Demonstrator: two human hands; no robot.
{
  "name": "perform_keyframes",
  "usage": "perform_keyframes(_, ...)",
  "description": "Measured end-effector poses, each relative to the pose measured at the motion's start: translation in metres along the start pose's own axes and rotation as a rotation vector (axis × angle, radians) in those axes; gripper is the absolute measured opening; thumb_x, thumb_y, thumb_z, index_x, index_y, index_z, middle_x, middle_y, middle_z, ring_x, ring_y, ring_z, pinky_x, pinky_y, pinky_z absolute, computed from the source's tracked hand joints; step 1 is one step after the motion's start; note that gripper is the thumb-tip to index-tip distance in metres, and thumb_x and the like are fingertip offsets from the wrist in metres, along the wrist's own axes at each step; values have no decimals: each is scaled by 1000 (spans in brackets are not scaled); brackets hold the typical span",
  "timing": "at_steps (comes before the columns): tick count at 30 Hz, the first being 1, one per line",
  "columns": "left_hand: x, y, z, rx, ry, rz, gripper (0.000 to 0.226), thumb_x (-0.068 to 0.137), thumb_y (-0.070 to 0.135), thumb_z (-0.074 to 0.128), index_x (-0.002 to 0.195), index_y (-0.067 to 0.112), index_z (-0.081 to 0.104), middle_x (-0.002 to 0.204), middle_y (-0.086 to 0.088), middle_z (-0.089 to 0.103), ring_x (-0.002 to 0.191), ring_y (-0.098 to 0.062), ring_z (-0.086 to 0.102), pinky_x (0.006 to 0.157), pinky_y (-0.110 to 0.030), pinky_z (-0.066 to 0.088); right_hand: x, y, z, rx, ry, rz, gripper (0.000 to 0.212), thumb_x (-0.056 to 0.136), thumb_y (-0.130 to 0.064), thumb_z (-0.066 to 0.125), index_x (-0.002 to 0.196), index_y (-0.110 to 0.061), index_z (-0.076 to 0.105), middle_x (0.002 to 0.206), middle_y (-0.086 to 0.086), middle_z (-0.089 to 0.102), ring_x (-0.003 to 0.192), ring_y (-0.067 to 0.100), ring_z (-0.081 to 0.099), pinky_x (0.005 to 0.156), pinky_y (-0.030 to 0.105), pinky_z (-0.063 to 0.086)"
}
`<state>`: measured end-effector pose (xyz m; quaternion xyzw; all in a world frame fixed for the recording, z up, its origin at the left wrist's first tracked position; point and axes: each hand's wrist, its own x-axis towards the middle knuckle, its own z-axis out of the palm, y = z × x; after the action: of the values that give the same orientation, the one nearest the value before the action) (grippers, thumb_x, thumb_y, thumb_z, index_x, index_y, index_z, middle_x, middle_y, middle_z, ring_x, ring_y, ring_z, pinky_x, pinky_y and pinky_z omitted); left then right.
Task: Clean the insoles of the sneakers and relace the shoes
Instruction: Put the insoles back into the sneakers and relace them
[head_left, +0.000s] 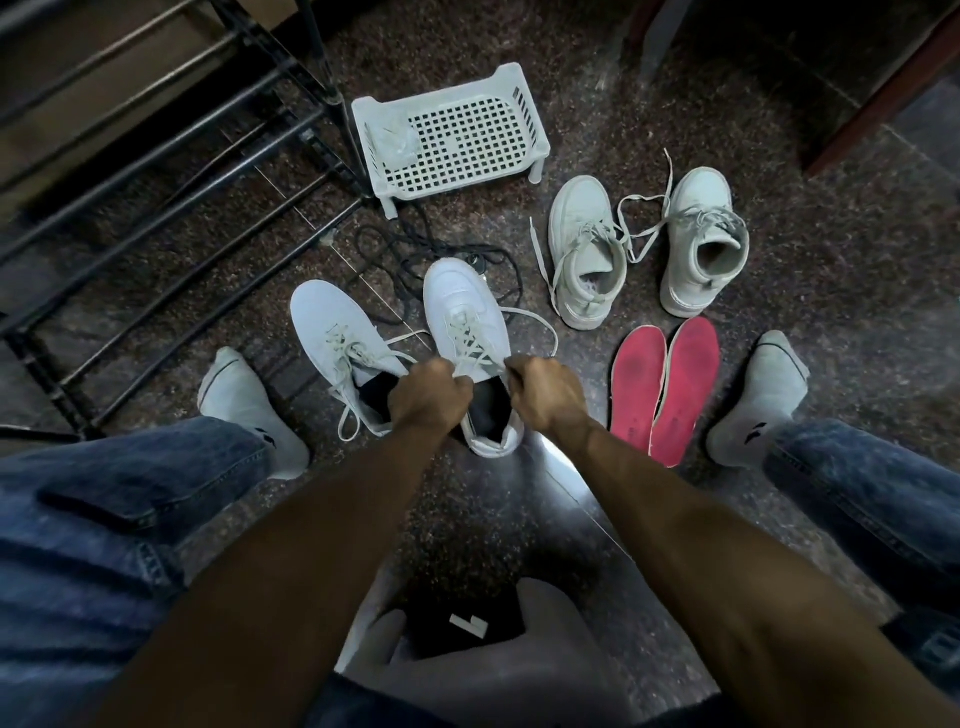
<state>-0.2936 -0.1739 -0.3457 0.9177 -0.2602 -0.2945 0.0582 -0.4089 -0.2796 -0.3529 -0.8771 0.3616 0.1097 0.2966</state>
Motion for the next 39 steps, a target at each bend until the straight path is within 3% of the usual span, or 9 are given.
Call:
perform_keyframes(7, 9, -14, 3, 2, -35, 40, 27, 88, 30, 52, 104, 12, 65, 117, -15, 62, 108, -37, 58, 83, -43, 50, -1, 12, 3, 132, -183, 85, 25, 81, -18, 56, 103, -23, 69, 105, 7, 71, 100, 31, 63, 77, 30, 47)
perform_keyframes(11, 7, -8, 11, 7, 112, 161, 46, 84, 26, 58, 129, 13, 55, 132, -12, 48, 121, -34, 46, 89, -45, 46, 2, 50, -14, 136, -144, 157, 17, 81, -19, 57, 93, -20, 70, 96, 6, 73, 93, 29, 66, 77, 34, 52)
perform_keyframes(14, 11, 6, 13, -3, 220, 359, 50, 81, 22, 60, 130, 11, 56, 131, -12, 52, 122, -32, 46, 96, -44, 40, 15, 73, -40, 86, -28, 165, 13, 83, -18, 54, 85, -14, 66, 94, 12, 72, 87, 31, 65, 71, 36, 51)
perform_keyframes(19, 30, 43, 11, -15, 106, 518, 30, 83, 18, 57, 111, 14, 66, 120, -7, 59, 116, -28, 50, 93, -40, 40, 46, 89, -79, -143, 181, 89, 42, 84, -20, 55, 127, -16, 57, 130, 11, 55, 118, 36, 51, 91, 42, 47)
perform_keyframes(22, 43, 62, 8, 5, 48, 520, 24, 84, 18, 54, 103, 13, 67, 117, -9, 60, 112, -29, 51, 90, -41, 42, 68, 94, -84, -252, 44, 4, 48, 82, -16, 55, 130, -13, 50, 134, 12, 50, 125, 34, 44, 93, 43, 46)
perform_keyframes(25, 50, 74, 5, 40, 19, 501, 23, 86, 18, 53, 104, 13, 67, 117, -9, 59, 113, -28, 50, 89, -39, 41, 80, 94, -79, -265, -91, -21, 41, 74, -15, 54, 115, -13, 52, 125, 17, 54, 120, 36, 50, 88, 44, 51)
perform_keyframes(29, 54, 78, 8, 57, -18, 479, 24, 87, 20, 54, 107, 15, 67, 117, -7, 59, 113, -27, 51, 90, -38, 42, 68, 87, -68, -193, -3, -5, 27, 70, -27, 42, 89, -14, 56, 106, 21, 64, 102, 39, 60, 73, 38, 48)
perform_keyframes(32, 52, 77, 13, 62, -32, 481, 25, 86, 20, 55, 108, 17, 67, 114, -7, 61, 113, -27, 52, 88, -37, 42, 50, 89, -47, -146, -15, -38, 9, 69, -27, 40, 73, -20, 44, 98, 19, 66, 90, 41, 63, 63, 34, 41)
perform_keyframes(39, 32, 84, 24, -62, -68, 478, 27, 88, 22, 56, 114, 20, 64, 117, -7, 60, 106, -31, 56, 83, -41, 49, -13, 87, -5, -170, -92, -153, 19, 74, -37, 43, 79, -19, 48, 96, 4, 64, 89, 31, 63, 61, 32, 43)
